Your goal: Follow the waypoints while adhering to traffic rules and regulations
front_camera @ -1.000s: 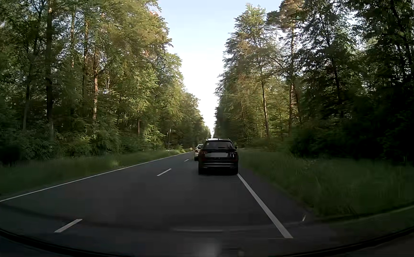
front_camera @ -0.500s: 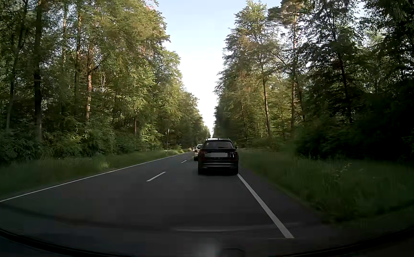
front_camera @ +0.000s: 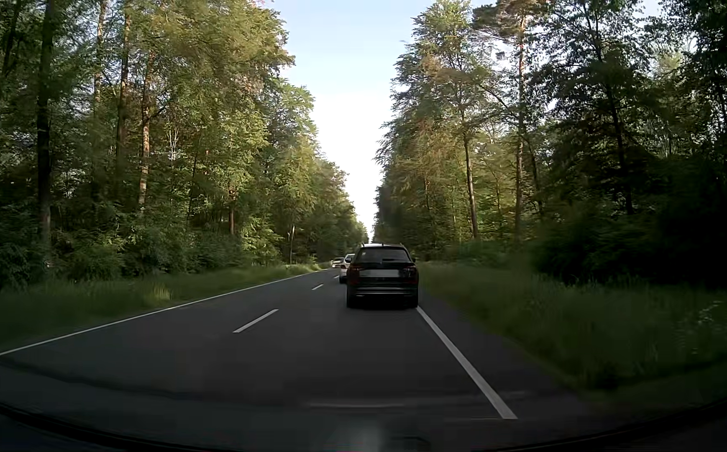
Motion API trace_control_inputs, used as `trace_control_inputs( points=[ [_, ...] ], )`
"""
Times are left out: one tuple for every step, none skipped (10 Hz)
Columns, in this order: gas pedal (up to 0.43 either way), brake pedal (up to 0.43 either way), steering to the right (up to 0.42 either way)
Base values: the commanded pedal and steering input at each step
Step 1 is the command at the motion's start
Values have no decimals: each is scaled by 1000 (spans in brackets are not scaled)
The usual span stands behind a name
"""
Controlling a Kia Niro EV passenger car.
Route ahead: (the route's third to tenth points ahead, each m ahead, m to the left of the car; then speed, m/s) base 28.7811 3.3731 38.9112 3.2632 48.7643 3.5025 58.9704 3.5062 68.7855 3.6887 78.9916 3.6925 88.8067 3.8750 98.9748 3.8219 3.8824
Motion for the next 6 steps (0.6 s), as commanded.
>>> trace_control_inputs(
  points=[
    [0,0,4],
    [0,0,4],
    [0,0,4],
    [0,0,4],
    [0,0,4],
    [0,0,4]
  ],
)
